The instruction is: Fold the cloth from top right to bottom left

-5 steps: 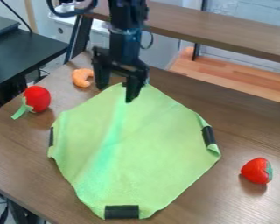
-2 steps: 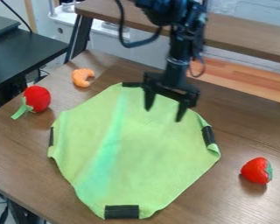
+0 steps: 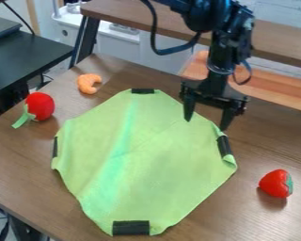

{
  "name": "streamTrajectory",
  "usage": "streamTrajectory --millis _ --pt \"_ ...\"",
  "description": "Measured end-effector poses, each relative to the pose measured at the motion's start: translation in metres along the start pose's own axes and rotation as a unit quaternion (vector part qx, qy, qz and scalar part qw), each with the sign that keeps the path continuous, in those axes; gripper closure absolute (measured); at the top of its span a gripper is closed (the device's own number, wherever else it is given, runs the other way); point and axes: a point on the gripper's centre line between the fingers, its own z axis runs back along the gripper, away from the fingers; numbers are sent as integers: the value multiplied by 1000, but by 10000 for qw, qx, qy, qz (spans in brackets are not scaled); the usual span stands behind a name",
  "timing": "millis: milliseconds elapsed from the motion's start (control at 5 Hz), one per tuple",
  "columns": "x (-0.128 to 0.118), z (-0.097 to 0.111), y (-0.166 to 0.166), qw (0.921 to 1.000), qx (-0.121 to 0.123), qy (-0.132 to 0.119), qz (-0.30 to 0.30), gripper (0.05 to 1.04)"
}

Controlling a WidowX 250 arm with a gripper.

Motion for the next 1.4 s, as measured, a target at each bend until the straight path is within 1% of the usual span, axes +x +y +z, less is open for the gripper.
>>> streamTrajectory --millis 200,400,600,800,1000,1200,1400 --pt "0 -10 -19 9996 -102 -177 218 84" --pt "6 -14 -26 9973 -24 -523 523 84" --pt "-6 -40 -32 9978 121 -337 556 84" --pt "-3 -40 -35 9972 64 -340 658 85" --pt "-10 -57 -32 9970 198 -147 727 150" --pt "-10 -58 -30 9970 232 -153 723 417" --pt "-10 -58 -31 9971 199 -111 729 734"
